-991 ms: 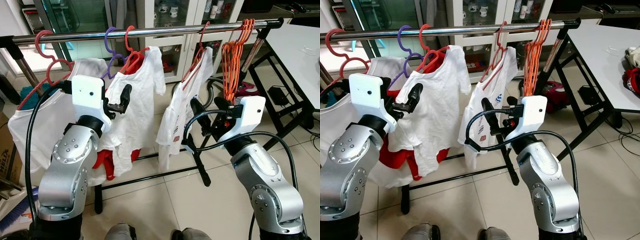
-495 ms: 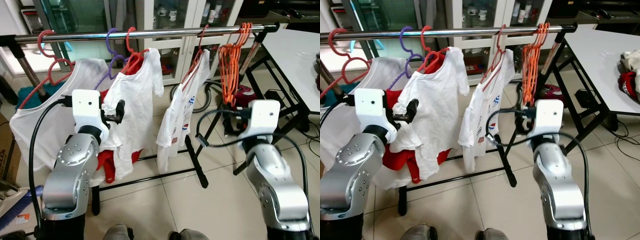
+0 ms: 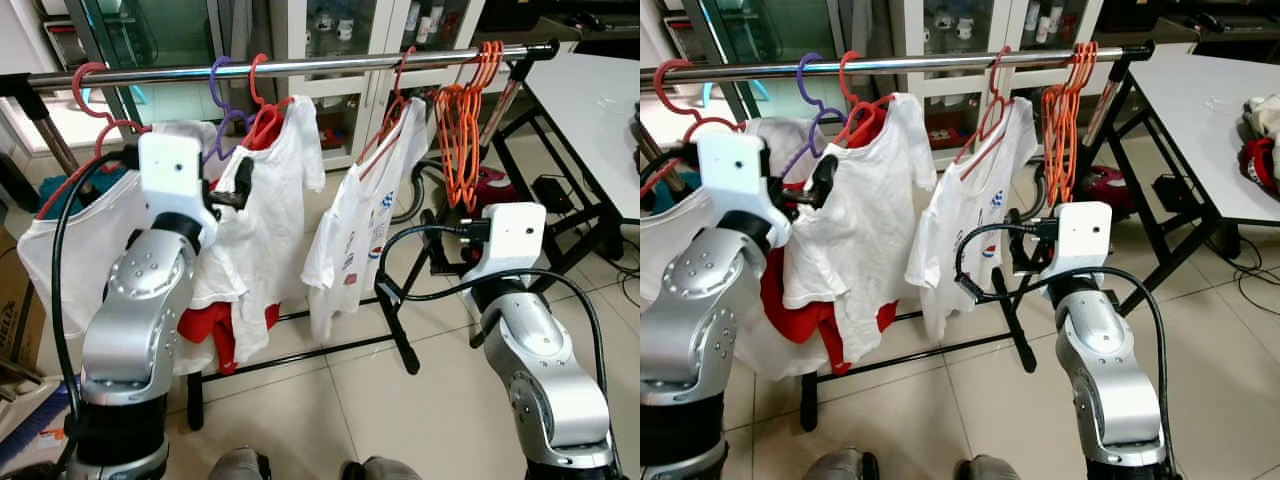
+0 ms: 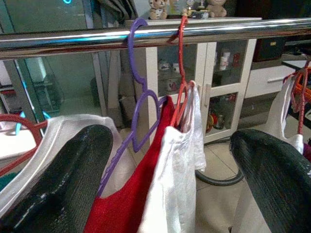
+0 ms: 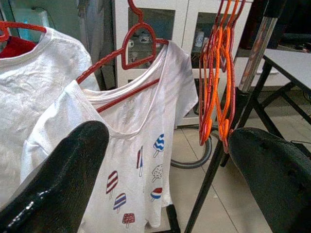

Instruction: Hang hanger

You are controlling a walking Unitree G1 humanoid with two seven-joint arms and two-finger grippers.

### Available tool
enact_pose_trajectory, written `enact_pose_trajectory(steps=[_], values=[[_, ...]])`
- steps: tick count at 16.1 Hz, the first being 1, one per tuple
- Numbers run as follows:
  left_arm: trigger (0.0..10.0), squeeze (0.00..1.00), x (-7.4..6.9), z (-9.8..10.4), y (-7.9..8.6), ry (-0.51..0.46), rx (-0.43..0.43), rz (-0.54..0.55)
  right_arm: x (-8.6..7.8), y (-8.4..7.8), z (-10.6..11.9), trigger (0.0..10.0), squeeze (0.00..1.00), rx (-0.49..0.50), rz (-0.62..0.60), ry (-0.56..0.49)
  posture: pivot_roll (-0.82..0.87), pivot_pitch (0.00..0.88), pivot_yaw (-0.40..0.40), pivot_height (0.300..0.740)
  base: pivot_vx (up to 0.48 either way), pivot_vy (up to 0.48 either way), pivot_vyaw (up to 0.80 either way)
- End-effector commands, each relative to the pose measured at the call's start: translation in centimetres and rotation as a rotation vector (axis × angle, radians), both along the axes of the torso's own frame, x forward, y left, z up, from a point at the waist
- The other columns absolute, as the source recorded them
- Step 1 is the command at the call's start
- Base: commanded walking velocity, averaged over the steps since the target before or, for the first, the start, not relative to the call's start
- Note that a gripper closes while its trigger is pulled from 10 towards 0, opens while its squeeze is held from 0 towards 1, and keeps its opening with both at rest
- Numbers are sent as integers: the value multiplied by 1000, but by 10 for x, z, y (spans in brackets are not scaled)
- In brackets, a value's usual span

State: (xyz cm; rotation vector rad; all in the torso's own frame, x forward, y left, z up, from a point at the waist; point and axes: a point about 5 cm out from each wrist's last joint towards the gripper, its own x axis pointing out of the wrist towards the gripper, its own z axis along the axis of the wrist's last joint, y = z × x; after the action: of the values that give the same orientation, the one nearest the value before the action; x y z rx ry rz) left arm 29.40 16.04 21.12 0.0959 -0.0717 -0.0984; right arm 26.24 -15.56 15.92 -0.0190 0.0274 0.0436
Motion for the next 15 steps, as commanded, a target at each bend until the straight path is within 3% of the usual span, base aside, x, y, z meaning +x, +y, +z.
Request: enact_pose_trajectory(steps=[1,11,12,13,15], values=[[10000,0,2,2,-2,-17,31,-7,0,-6,6,10000,0,10,-41,-17,-9,65,-14,740,0,0,0],[10000,0,1,0,-3,-46,56,-29,1,-15,9,10000,0,-3,-47,-34,-1,34,-19,740,0,480,-800],[10000,0,0,0,-2,-46,65,-43,2,-16,10,10000,0,-24,-44,-44,2,29,-20,740,0,-431,0],[10000,0,1,0,1,-27,150,-16,6,-15,15,10000,0,-85,-59,-58,6,40,-21,740,0,-480,0],[10000,0,-1,-4,1,-13,80,14,7,-14,16,10000,0,-137,-73,-71,10,27,-33,740,0,-480,0]])
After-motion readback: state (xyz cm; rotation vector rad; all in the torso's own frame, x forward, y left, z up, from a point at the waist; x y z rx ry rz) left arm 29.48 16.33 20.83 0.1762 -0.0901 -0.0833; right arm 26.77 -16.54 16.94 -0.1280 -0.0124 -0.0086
